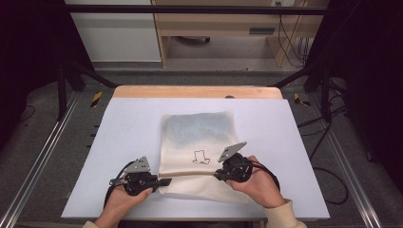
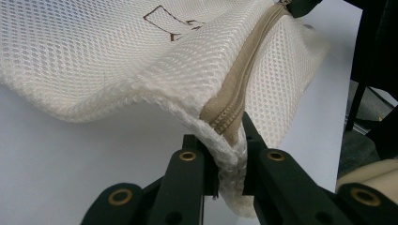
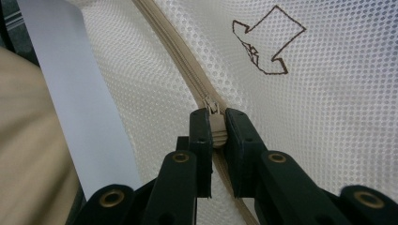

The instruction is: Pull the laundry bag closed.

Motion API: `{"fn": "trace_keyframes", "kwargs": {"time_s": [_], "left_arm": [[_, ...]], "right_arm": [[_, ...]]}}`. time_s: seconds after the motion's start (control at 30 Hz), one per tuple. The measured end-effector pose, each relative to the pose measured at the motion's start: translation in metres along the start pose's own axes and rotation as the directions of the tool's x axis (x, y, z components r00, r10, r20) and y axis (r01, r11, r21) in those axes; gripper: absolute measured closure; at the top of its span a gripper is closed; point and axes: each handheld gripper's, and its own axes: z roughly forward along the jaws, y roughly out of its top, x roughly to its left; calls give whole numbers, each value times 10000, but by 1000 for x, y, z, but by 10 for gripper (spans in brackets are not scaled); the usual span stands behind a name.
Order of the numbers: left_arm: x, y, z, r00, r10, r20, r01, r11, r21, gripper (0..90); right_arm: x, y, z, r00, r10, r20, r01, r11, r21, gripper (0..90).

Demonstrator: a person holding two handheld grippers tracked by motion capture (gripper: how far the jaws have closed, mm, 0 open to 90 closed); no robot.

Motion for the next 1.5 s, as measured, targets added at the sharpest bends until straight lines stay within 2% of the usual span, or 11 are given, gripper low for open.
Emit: {"fn": "trace_keyframes", "kwargs": {"time_s": [0.57,0.97,1.5], "left_arm": [[0,0,1,10000,18,-9,-18,10000,19,835],[0,0,0,10000,-8,3,8,10000,26,835],[1,0,-1,10000,-46,-31,46,10000,-31,835]], "right_arm": [[0,-4,-1,10000,-81,-21,81,9999,-74,816],[-2,-9,-2,9999,71,-80,-72,10000,-64,816],[-6,-17,-7,9997,240,69,-240,9997,-18,817]]}}
